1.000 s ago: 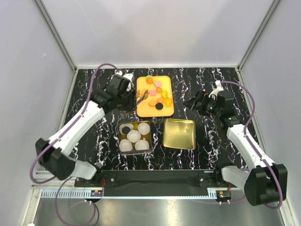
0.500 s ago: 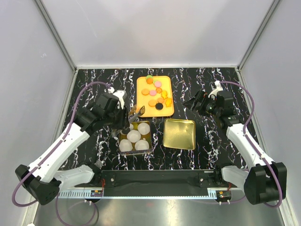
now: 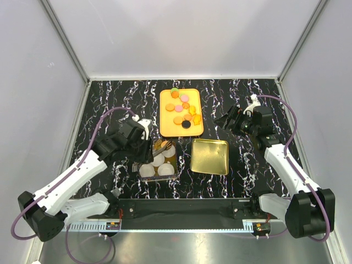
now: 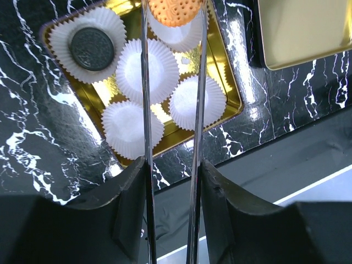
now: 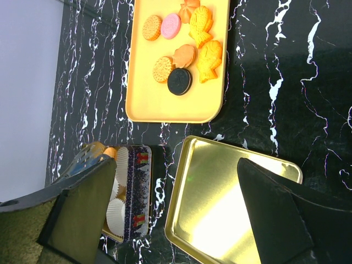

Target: Pack the cookies

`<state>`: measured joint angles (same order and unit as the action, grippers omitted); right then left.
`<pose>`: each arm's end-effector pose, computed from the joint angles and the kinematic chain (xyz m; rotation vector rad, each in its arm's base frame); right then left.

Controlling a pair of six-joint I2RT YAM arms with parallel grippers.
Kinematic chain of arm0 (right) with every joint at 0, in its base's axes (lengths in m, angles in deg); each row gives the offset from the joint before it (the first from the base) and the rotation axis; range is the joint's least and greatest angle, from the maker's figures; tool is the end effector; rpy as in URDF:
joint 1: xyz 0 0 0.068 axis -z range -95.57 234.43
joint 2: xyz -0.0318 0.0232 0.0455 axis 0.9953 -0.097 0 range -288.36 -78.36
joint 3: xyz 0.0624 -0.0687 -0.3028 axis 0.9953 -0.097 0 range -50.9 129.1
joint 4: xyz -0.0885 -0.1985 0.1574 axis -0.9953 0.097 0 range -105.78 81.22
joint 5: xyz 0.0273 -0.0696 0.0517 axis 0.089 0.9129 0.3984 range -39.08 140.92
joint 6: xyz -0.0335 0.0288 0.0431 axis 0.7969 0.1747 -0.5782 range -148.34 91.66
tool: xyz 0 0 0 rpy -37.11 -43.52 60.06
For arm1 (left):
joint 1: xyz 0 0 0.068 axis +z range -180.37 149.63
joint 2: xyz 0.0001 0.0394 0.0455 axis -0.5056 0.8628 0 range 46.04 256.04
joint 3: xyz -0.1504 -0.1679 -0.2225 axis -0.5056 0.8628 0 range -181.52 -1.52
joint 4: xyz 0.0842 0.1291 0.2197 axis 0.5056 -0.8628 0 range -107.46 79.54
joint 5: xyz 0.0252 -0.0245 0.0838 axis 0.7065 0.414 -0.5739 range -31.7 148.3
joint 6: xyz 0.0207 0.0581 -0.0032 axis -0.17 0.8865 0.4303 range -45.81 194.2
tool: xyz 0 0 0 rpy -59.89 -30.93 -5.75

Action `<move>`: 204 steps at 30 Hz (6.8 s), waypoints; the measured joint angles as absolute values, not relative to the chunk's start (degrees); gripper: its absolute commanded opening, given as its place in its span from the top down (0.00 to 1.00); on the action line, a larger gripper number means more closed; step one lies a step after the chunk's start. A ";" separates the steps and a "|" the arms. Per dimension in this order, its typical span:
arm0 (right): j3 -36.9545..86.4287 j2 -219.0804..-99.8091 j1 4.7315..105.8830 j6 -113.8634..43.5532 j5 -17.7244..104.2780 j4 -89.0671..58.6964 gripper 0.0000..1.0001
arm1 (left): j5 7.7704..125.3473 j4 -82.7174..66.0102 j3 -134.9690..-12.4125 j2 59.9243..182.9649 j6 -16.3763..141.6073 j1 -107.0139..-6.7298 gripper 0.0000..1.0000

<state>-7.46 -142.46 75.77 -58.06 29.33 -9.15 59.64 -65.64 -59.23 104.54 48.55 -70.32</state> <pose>0.2411 0.0541 0.3049 0.1434 2.1021 0.7960 0.1367 -0.1158 0.3336 0.3352 2.5956 -0.4594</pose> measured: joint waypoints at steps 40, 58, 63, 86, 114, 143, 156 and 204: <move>-7.46 -143.09 75.77 -57.90 29.33 -9.10 0.00 | 59.36 -64.96 -82.84 122.81 51.67 -72.22 0.49; -7.43 -143.09 75.77 -57.84 29.09 -9.08 0.00 | 56.12 -59.23 -85.86 142.59 53.44 -72.24 0.49; -7.43 -143.09 75.77 -57.84 28.90 -9.08 0.00 | 55.31 -58.27 -86.47 144.84 53.46 -72.24 0.49; -7.43 -143.09 75.77 -57.84 28.83 -9.08 0.00 | 54.37 -57.07 -89.27 149.72 53.84 -71.89 0.50; -7.43 -143.51 75.77 -57.84 28.85 -9.08 0.00 | 53.28 -61.13 -89.70 141.65 56.24 -71.71 0.64; -7.41 -145.21 75.77 -57.84 28.79 -9.10 0.00 | 54.59 -73.42 -56.72 98.48 52.02 -71.65 0.62; -7.41 -145.80 75.77 -57.84 28.77 -9.10 0.00 | 56.63 -73.39 -55.34 96.56 50.82 -71.65 0.61; -7.41 -145.93 75.77 -57.84 28.74 -9.13 0.00 | 61.06 -74.27 -65.07 97.37 48.90 -71.63 0.53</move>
<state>-7.41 -145.93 75.77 -57.84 28.74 -9.13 61.06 -74.27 -65.07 97.37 48.90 -71.63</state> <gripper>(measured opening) 0.994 0.478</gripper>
